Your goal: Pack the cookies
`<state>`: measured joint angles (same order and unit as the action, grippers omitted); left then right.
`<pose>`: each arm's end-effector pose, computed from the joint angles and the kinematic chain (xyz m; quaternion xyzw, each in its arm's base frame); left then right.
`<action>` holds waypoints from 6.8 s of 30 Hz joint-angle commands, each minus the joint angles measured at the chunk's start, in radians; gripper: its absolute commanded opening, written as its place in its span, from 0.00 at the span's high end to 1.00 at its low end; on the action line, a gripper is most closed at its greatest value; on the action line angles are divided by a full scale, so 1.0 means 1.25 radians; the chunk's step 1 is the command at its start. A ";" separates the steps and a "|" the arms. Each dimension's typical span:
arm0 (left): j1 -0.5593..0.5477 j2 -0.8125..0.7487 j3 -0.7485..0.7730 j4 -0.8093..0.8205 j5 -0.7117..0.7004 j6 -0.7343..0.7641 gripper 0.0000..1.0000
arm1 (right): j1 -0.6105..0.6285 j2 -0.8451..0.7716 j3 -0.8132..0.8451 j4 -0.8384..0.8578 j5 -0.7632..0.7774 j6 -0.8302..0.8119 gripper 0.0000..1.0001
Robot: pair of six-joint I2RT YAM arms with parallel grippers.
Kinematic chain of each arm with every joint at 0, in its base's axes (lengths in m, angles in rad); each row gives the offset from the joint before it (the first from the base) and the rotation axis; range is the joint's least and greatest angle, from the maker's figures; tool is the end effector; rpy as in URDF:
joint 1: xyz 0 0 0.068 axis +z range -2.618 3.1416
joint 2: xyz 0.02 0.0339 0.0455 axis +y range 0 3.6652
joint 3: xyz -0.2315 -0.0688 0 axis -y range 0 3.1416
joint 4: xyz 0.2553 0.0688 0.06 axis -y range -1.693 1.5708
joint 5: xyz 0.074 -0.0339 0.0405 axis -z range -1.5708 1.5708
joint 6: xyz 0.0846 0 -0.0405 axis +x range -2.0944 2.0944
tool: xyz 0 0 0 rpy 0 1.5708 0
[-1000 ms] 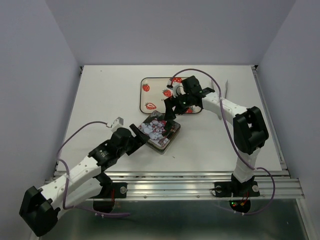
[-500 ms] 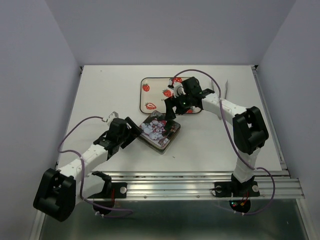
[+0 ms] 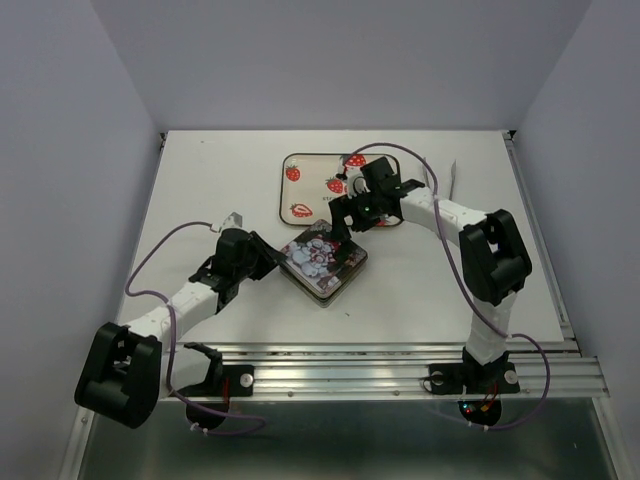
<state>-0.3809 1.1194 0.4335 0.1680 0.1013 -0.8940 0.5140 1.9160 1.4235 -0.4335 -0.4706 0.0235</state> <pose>0.2679 -0.1165 0.1282 -0.1945 0.8417 -0.3338 0.3772 0.3656 0.2505 0.1441 -0.2956 0.8768 0.2950 0.2383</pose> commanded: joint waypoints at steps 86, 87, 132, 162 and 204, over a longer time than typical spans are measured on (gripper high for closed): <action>0.018 -0.054 0.054 -0.050 0.022 0.087 0.17 | -0.133 -0.036 -0.134 0.451 -0.570 0.454 0.99; 0.018 -0.057 0.056 -0.052 0.021 0.088 0.17 | -0.133 -0.036 -0.137 0.462 -0.572 0.465 0.99; 0.020 -0.135 0.007 -0.089 0.031 0.052 0.15 | -0.098 0.054 -0.151 0.401 -0.495 0.435 0.99; 0.019 -0.012 0.090 -0.095 0.045 0.104 0.15 | -0.113 0.016 -0.148 0.318 -0.343 0.395 0.56; 0.019 0.134 0.153 -0.028 0.113 0.137 0.32 | -0.060 0.059 -0.050 0.100 -0.278 0.191 0.83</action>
<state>-0.3523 1.2797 0.5751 0.0853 0.2043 -0.7547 0.4313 1.9781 1.3254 -0.3069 -0.7933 0.2749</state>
